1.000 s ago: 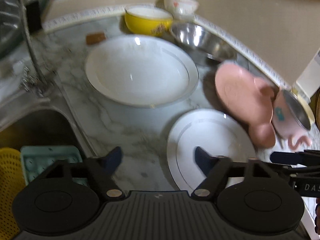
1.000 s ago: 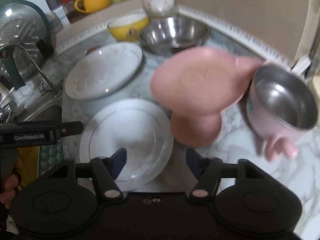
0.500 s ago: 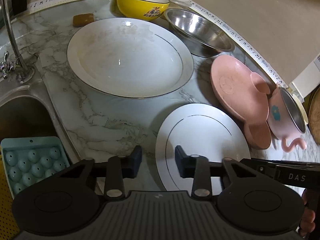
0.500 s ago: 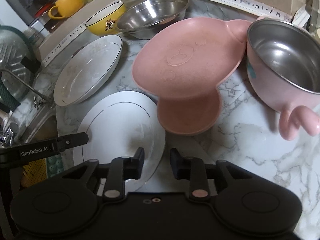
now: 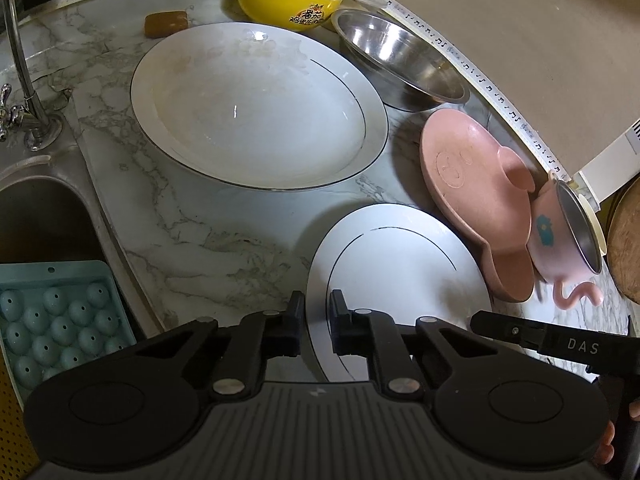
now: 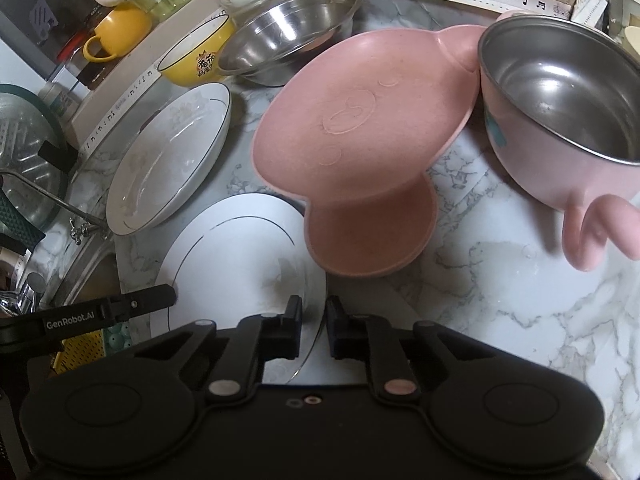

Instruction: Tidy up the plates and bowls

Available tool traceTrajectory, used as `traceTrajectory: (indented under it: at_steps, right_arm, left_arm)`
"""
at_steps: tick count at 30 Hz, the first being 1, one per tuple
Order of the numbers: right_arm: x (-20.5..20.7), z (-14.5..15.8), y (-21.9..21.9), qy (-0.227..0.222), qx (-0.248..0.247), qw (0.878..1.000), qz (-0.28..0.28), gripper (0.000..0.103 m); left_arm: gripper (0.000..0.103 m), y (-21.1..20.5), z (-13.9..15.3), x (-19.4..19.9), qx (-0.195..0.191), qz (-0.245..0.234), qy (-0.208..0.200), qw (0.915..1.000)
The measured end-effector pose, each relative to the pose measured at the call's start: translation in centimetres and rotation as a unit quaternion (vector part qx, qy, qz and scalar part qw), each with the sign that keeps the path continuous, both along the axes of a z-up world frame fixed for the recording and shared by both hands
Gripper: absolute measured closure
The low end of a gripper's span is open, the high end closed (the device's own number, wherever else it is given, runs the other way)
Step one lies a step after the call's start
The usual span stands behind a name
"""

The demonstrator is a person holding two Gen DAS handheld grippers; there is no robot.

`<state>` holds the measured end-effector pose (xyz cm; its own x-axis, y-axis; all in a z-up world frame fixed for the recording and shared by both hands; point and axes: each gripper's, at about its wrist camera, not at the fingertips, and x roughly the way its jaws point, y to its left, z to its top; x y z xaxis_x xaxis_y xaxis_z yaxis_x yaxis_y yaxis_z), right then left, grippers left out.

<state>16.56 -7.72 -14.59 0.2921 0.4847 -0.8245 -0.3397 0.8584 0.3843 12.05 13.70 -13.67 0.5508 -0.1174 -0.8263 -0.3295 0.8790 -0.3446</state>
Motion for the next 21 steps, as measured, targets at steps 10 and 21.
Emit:
traceTrajectory:
  at_steps: [10,21]
  right_arm:
    - [-0.8,0.3,-0.1,-0.001,0.011,1.0,0.0,0.094]
    - [-1.2,2.2,0.4,-0.017,0.024,1.0,0.011,0.095]
  left_arm:
    - [0.092,0.5,0.2,-1.1,-0.009,0.01,-0.011,0.9998]
    - [0.092,1.6,1.8,-2.4,-0.019,0.028,-0.031,0.9989]
